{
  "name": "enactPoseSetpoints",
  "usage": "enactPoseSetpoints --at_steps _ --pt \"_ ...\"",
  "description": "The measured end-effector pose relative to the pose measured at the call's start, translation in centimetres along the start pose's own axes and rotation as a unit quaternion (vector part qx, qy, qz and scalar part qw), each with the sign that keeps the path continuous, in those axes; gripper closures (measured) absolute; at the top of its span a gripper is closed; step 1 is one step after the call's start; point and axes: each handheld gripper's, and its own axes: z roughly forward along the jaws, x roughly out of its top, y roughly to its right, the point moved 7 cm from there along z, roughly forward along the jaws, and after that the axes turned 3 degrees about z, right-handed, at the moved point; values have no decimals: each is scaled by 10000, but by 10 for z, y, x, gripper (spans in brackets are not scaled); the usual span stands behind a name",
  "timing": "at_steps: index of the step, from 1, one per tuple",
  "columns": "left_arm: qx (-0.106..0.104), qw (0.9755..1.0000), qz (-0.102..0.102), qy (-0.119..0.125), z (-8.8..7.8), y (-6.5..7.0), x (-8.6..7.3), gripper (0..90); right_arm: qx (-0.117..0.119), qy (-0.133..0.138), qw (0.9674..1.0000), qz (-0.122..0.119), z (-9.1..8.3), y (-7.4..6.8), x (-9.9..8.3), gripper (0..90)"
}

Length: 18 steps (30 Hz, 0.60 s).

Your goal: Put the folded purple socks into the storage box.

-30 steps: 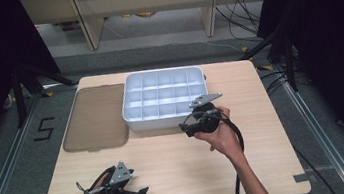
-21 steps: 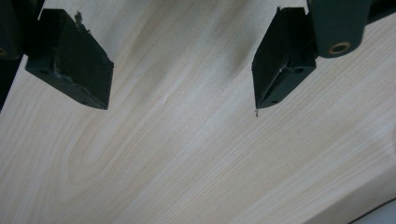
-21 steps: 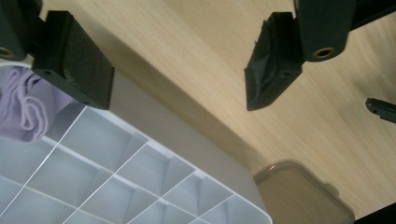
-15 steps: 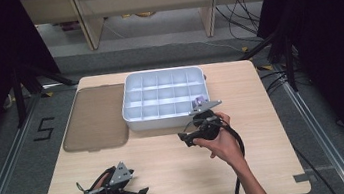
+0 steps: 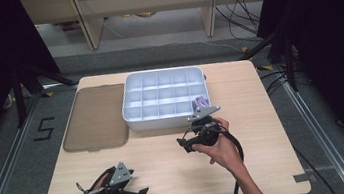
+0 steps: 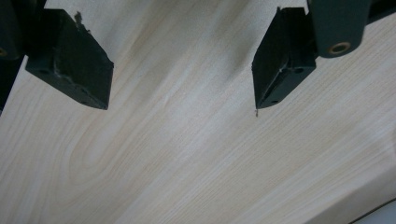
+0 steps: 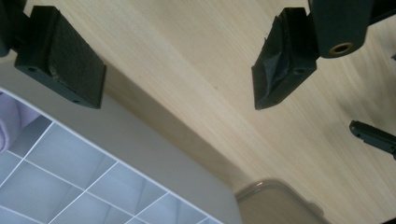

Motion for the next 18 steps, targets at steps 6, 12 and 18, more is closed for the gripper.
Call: enactPoseSetpoints --at_steps 6,12,18 --pt "41 10000 65 -7 -1 -2 0 197 40 -16 10000 -52 -2 -4 -5 190" --pt "10 10000 -60 43 1 1 0 197 96 -5 9999 -138 0 -5 -11 187" --pt "2 10000 -63 -5 1 0 -1 197 107 -22 9999 -51 -2 -7 -18 188"
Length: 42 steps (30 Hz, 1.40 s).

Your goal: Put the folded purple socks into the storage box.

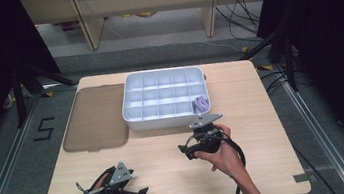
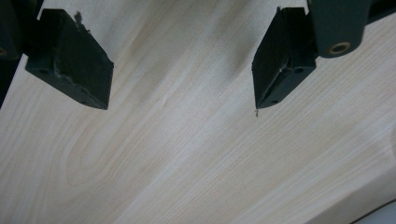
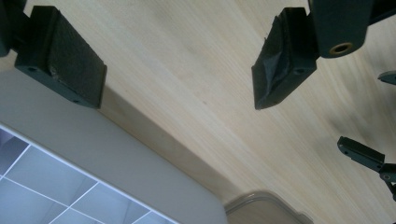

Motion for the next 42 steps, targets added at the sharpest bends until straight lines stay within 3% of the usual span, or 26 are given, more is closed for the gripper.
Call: enactPoseSetpoints --at_steps 9,10,12,13,14,16,18,19,20,27,28,30,31,35,36,39,40,41,42 --pt "-8 10000 -67 62 1 1 1 198 48 17 10000 -59 0 -1 -10 184" --pt "-7 10000 -68 66 1 1 1 197 37 -3 10000 63 -1 -2 -12 184" --pt "-3 10000 -23 27 0 1 1 198 53 7 9999 85 -2 -4 -14 183" --pt "-4 10000 -5 12 0 0 0 198 0 215 9997 -65 1 -2 -13 183" --pt "-3 10000 -8 14 0 0 0 197 58 51 10000 -18 -2 -3 -16 183" --pt "14 10000 62 19 -1 0 1 198 4 135 9999 72 -1 -4 -18 183" --pt "4 10000 -9 23 0 0 1 197 77 57 9999 -36 -3 -5 -21 183" --pt "4 10000 -7 22 0 0 1 197 63 38 10000 58 -4 -6 -23 183" --pt "14 10000 21 22 -1 0 1 198 50 114 9999 -70 -3 -5 -23 182" --pt "27 10000 80 6 -1 -1 1 198 97 47 9999 21 -3 -13 -34 180" --pt "16 10000 55 20 -1 0 1 197 106 131 9998 -105 -1 -13 -35 180" --pt "3 10000 57 16 -1 1 1 198 131 140 9998 28 1 -17 -38 180" --pt "2 10000 69 11 -1 0 1 197 181 90 9997 -103 2 -17 -40 180" --pt "40 9999 114 -15 -1 -1 0 197 219 17 9998 -31 4 -23 -47 179" --pt "38 9999 112 -9 -1 0 1 197 269 33 9995 -156 5 -23 -48 179" --pt "-10 10000 22 -1 0 2 0 197 172 93 9998 5 5 -27 -50 178" --pt "-8 10000 -3 14 0 2 1 198 266 -12 9996 -82 4 -28 -51 178" --pt "-9 10000 -1 12 0 2 0 197 222 -56 9997 54 3 -29 -53 178" --pt "-6 10000 -6 14 0 2 0 197 214 17 9997 -83 4 -28 -53 178"
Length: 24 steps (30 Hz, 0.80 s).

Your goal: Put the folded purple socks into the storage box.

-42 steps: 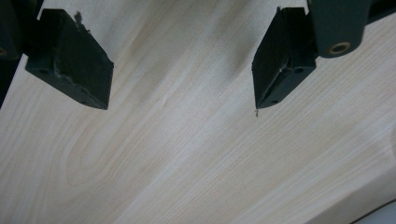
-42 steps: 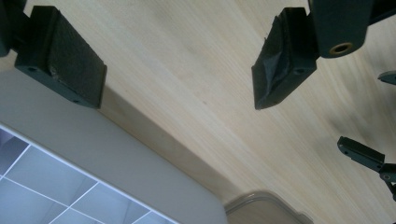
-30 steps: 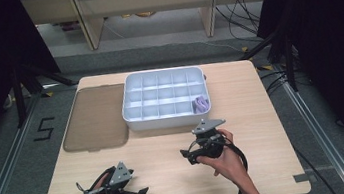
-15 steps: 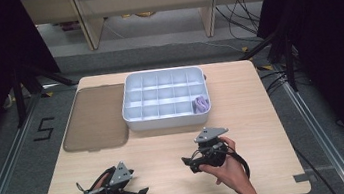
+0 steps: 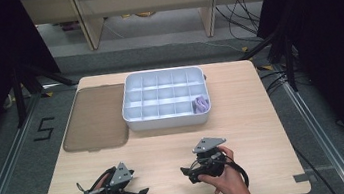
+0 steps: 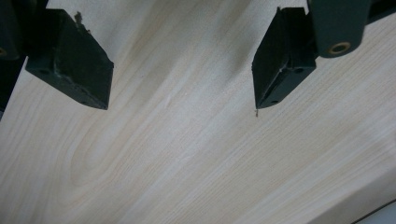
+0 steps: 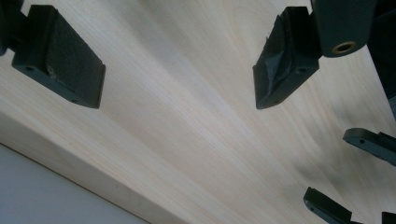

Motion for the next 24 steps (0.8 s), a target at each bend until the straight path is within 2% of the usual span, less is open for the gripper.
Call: enactPoseSetpoints --at_steps 1,2,3,4,5,6,7,9,10,12,13,14,15,16,17,18,20,21,22,24 --pt "-12 10000 -49 54 1 1 1 197 64 -33 10000 -1 0 -1 -1 177" --pt "-4 10000 -54 53 1 1 1 198 18 -35 10000 27 0 -2 -2 176" --pt "-5 9999 104 -5 0 -1 0 197 35 -68 10000 46 -1 -3 -4 176" --pt "-6 10000 83 -1 0 0 0 198 19 73 9999 69 1 -3 -3 176" --pt "-10 10000 86 -6 0 0 0 197 72 -14 10000 -59 0 -2 -5 175" --pt "-14 10000 96 -12 0 0 0 197 28 -38 10000 61 -1 -3 -6 175" --pt "-16 9999 99 -13 0 0 0 197 87 -43 10000 3 -1 -4 -8 174" --pt "18 9999 140 -34 0 -1 0 197 -21 31 10000 4 1 -3 -10 174" --pt "12 9998 170 -34 0 -1 0 197 -2 -129 9999 94 -2 -5 -13 174" --pt "19 9999 135 -32 0 -1 0 197 46 -3 10000 53 1 -5 -13 173" --pt "12 10000 83 -28 0 0 0 198 -5 -132 9999 86 -2 -6 -16 173" --pt "-8 10000 34 -20 0 1 0 198 -54 15 10000 49 1 -5 -16 173" --pt "-23 10000 49 -24 0 2 0 197 -22 -129 9998 157 -2 -7 -18 172" --pt "-17 10000 27 -8 1 2 0 197 6 -53 10000 15 -1 -6 -18 172" --pt "-24 9999 132 -14 0 1 0 197 -12 25 10000 -34 1 -6 -18 172" --pt "-28 9999 111 -19 0 2 0 198 -22 -1 10000 96 0 -7 -20 172" --pt "-37 9998 171 -22 0 2 0 198 17 -61 10000 13 -1 -7 -22 172" --pt "-40 9999 161 -25 0 2 0 197 30 -107 9999 103 -3 -9 -23 172" --pt "-48 9999 117 -29 1 2 0 197 18 -81 9999 60 -3 -9 -23 172" --pt "-43 9999 161 -28 0 2 0 197 47 -128 9999 85 -3 -10 -26 171"
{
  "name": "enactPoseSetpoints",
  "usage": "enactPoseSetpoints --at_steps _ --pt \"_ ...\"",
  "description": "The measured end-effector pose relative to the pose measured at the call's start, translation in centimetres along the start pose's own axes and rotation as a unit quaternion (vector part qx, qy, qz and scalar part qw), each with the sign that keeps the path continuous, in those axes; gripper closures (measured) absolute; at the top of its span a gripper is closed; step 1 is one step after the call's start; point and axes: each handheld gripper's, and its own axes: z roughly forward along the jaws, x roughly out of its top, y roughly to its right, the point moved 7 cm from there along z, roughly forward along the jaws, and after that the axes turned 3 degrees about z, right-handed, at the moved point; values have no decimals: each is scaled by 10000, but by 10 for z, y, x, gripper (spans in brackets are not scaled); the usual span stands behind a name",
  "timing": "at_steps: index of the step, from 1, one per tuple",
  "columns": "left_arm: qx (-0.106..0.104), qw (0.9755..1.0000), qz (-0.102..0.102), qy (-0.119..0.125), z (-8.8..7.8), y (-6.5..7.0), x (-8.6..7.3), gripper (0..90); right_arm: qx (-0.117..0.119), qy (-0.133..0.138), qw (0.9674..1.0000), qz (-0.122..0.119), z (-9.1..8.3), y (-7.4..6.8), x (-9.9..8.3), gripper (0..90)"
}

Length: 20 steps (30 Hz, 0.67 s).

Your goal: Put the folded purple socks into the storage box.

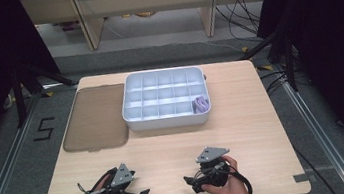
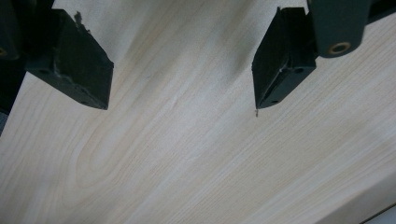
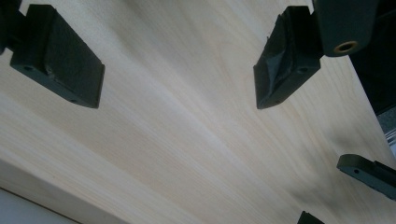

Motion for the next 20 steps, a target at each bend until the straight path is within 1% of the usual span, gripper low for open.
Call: enactPoseSetpoints --at_steps 1,2,3,4,5,6,7,8,9,10,11,13,14,16,20 --pt "-14 9999 -101 5 1 1 0 197 -9 148 9999 60 2 -1 0 171" --pt "4 9999 -137 12 1 1 0 197 -6 24 10000 -6 0 0 -1 170" --pt "4 9999 -117 0 0 1 0 196 17 41 10000 -29 1 0 -2 170" --pt "-3 9999 -132 16 1 2 0 195 -20 116 9999 -69 2 0 -2 169" --pt "26 10000 -10 11 0 0 0 195 -39 130 9999 -76 2 1 -2 169" --pt "38 10000 -19 8 0 0 0 194 10 78 9999 -88 2 0 -3 169" --pt "23 9999 -106 -2 1 1 0 193 2 69 9999 -109 2 1 -3 168" --pt "27 9999 -102 7 1 1 0 192 39 73 9998 -159 2 0 -4 168" --pt "8 9999 -120 23 1 1 0 191 -14 88 9999 -97 2 0 -4 168" --pt "11 10000 -34 26 1 0 0 190 -6 84 9999 -104 2 0 -4 169" --pt "24 10000 -38 23 1 0 0 188 -20 39 10000 -22 1 0 -5 168" --pt "-9 10000 -71 49 1 1 1 181 -50 83 9999 -59 2 1 -4 168" --pt "-20 9999 -164 50 1 2 0 176 -27 73 10000 -35 2 1 -5 168" --pt "-34 9998 -167 48 1 2 0 168 -6 31 10000 26 1 0 -5 168" --pt "-55 9998 -190 70 1 3 1 159 -14 45 10000 -4 1 0 -5 169"
